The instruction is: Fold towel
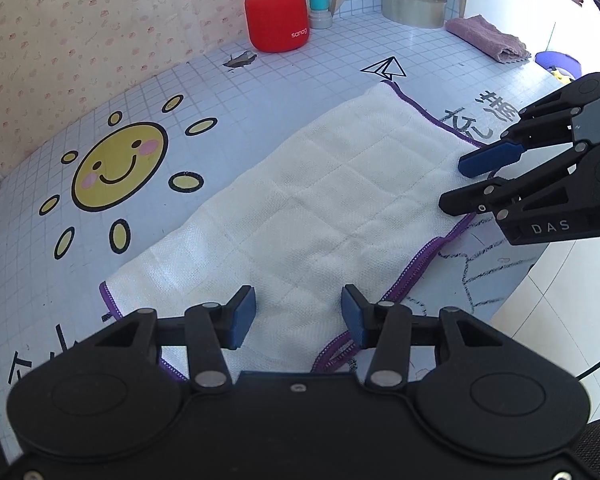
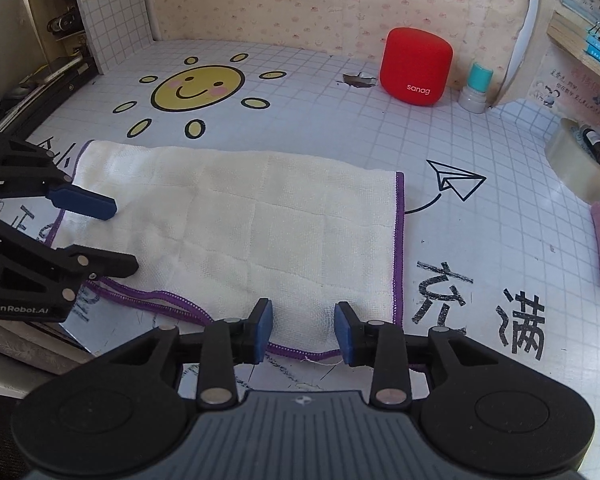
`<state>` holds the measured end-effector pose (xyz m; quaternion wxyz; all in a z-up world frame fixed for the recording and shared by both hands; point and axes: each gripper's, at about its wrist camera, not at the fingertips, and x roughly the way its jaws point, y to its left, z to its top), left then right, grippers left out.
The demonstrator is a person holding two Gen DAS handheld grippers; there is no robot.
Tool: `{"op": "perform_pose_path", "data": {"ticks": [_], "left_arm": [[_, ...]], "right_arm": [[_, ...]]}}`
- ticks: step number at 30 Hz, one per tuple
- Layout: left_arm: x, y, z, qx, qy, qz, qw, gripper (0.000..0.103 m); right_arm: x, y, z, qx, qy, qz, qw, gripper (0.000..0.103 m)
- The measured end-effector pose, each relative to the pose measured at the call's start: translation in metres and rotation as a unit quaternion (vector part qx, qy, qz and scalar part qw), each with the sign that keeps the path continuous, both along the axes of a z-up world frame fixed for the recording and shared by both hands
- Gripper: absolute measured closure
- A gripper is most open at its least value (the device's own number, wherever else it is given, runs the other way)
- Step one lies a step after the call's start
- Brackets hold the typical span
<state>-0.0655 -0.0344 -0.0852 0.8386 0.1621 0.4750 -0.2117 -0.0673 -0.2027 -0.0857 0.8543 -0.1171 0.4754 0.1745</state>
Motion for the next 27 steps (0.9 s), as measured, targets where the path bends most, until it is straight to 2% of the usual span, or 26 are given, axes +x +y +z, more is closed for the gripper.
{"op": "perform_pose_path", "data": {"ticks": [5,10,15,19,27], "left_arm": [[-0.003,0.003,0.000,-0.001,0.001,-0.001,1.0000,0.049],[-0.011,0.015,-0.003,-0.010,0.004,0.007,0.9999,0.039],[-0.015,0.027,-0.002,-0.022,0.014,0.021,0.9994,0.038],[-0.014,0.027,0.008,-0.018,-0.007,0.019,0.9996,0.038],[0.021,0.049,0.018,-0.040,-0.025,0.077,0.9959,0.038]], "right_arm": [[0.001,-0.003,-0.001,0.001,-0.004,-0.005,1.000,0.062],[0.004,-0.008,-0.001,0.004,-0.005,-0.009,1.000,0.060],[0.005,-0.009,0.000,0.003,-0.003,-0.015,1.000,0.060],[0.009,-0.006,0.004,0.001,0.005,-0.018,1.000,0.060],[0.031,0.006,0.019,0.021,-0.011,-0.018,1.000,0.060]]}}
